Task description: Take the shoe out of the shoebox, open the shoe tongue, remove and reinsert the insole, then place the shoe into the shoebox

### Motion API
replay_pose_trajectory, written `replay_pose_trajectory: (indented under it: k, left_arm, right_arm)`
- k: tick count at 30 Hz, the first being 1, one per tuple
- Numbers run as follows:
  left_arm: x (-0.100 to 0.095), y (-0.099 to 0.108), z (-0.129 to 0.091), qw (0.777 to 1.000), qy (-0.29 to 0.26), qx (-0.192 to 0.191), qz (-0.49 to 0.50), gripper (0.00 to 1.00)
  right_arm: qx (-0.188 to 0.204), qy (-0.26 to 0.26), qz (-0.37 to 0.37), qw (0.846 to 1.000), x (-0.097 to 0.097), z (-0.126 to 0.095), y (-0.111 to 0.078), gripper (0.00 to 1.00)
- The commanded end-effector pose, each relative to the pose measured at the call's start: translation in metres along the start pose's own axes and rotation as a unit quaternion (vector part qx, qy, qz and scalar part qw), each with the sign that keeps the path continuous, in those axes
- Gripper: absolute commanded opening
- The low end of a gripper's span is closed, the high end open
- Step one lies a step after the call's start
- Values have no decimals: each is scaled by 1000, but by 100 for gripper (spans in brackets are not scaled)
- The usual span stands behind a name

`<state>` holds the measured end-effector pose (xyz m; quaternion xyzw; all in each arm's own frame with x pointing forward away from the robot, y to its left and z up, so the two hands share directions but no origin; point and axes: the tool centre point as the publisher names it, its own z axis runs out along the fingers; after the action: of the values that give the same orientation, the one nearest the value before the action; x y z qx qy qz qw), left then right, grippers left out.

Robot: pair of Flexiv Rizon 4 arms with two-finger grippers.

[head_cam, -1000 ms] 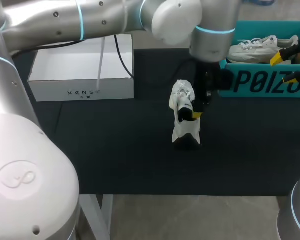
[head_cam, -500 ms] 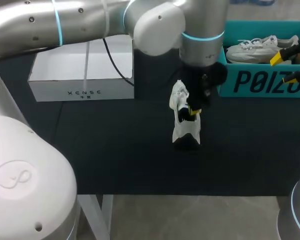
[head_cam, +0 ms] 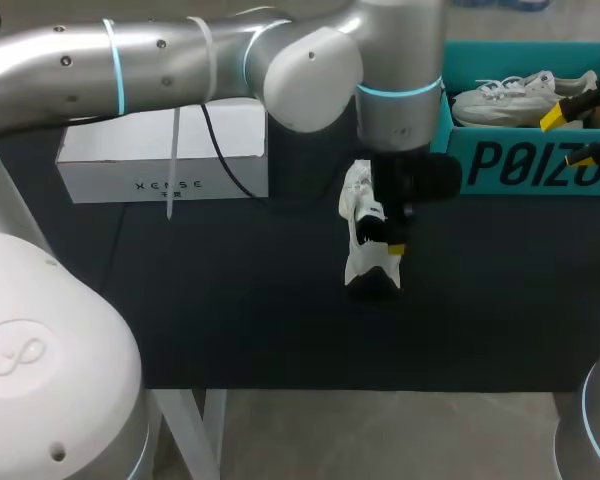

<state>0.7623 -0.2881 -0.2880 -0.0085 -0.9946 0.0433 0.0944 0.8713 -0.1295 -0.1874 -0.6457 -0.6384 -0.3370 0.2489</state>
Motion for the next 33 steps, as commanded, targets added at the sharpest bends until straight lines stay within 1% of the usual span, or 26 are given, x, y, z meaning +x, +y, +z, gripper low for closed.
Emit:
replay_pose_trajectory:
  k: [1, 3, 4, 5, 6, 7, 8, 9, 10, 11, 12, 13, 15, 16, 17, 18, 19, 20, 22, 23, 25, 27, 29, 33]
  left_arm:
    - [-12, -7, -1, 999, 35, -10, 12, 0]
    - [-12, -7, -1, 999, 35, -10, 12, 0]
    - [-15, -6, -1, 1000, -7, -6, 12, 0]
    - [-16, -4, -2, 999, -29, 9, 17, 0]
    - [-22, 0, -3, 997, -76, 9, 5, 0]
    - [-24, 3, -3, 996, -87, 23, 14, 0]
    - [-29, 8, -3, 994, -111, 20, 2, 0]
    - [-31, 11, -3, 992, -122, 24, 15, 0]
    - [-35, 16, -4, 991, -135, 23, 7, 0]
    - [-37, 19, -4, 990, -138, 35, 15, 0]
    - [-39, 23, -4, 990, -127, 47, 29, 0]
    - [-41, 26, -4, 992, -115, 48, 20, 0]
    - [-42, 29, -3, 994, -93, 51, 34, 0]
    - [-43, 30, -3, 994, -95, 43, 31, 23]
    - [-44, 31, -2, 994, -87, 46, 41, 40]
    - [-45, 32, -1, 995, -75, 48, 43, 79]
    - [-45, 32, 0, 995, -65, 49, 53, 89]
    - [-43, 31, 1, 996, -43, 50, 67, 100]
    - [-43, 31, 6, 996, -46, 28, 64, 100]
    - [-42, 31, 9, 996, -35, 29, 70, 100]
    - [-44, 30, 16, 997, -30, 24, 67, 100]
    - [-46, 29, 23, 997, -31, 22, 61, 100]
    - [-47, 26, 32, 997, -42, 8, 57, 100]
    - [-49, 21, 45, 998, -35, 25, 48, 100]
  right_arm:
    - [0, -2, 1, 1000, 0, 0, 0, 100]
    - [0, -2, 1, 1000, 0, 0, 0, 100]
    - [0, -2, 1, 1000, 0, 0, 0, 100]
    - [0, -2, 1, 1000, 0, 0, 0, 100]
    - [0, -2, 1, 1000, 0, 0, 0, 100]
    - [0, -2, 1, 1000, 0, 0, 0, 100]
    - [0, -2, 1, 1000, 0, 0, 0, 100]
    - [0, -2, 1, 1000, 0, 0, 0, 100]
    - [0, -2, 1, 1000, 0, 0, 0, 100]
    - [0, -2, 1, 1000, 0, 0, 0, 100]
    - [0, -2, 1, 1000, 0, 0, 0, 100]
    - [0, -2, 1, 1000, 0, 0, 0, 100]
    - [0, -2, 1, 1000, 0, 0, 0, 100]
    - [0, -2, 1, 1000, 0, 0, 0, 100]
    - [0, -2, 1, 1000, 0, 0, 0, 100]
    - [0, -2, 1, 1000, 0, 0, 0, 100]
    - [0, -2, 1, 1000, 0, 0, 0, 100]
    - [0, -2, 1, 1000, 0, 0, 0, 100]
    - [0, -2, 1, 1000, 0, 0, 0, 100]
    - [0, -2, 1, 1000, 0, 0, 0, 100]
    - [0, -2, 1, 1000, 0, 0, 0, 100]
    - [0, -2, 1, 1000, 0, 0, 0, 100]
    - [0, -2, 1, 1000, 0, 0, 0, 100]
    - [0, -2, 1, 1000, 0, 0, 0, 100]
